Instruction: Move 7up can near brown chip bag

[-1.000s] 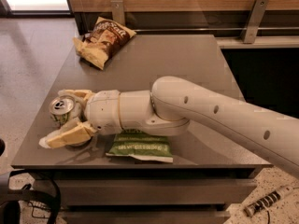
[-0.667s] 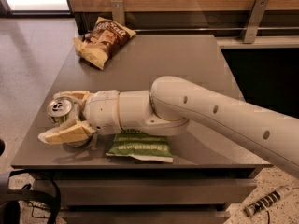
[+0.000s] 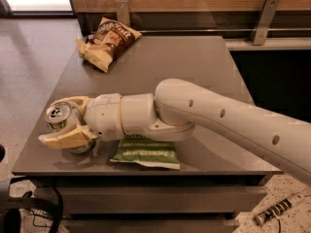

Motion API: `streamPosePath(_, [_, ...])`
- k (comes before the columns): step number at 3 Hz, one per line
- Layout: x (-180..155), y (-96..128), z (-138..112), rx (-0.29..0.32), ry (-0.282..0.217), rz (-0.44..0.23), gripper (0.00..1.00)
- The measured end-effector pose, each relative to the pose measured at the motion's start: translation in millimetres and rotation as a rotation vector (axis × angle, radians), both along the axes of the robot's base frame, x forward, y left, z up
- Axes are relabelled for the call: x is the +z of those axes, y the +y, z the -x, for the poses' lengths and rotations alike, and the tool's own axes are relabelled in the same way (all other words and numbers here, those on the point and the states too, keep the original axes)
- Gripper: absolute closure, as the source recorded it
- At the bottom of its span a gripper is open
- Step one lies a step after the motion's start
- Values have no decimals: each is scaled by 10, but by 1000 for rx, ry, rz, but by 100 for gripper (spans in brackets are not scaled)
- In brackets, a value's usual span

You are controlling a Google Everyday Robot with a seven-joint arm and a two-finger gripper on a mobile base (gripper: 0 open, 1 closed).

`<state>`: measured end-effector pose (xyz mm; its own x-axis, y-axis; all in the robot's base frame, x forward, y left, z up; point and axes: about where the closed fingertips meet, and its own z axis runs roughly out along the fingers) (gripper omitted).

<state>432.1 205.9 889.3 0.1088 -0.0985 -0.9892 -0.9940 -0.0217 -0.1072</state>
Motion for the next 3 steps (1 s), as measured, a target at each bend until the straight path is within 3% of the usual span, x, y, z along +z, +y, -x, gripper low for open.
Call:
streamPosePath(1, [2,2,1,1,-1,0,100])
streamPosePath(2, [129,-261,-369,-21,45,-54,100])
streamPosePath(3, [394,-730,-966,-66,102,-106,100])
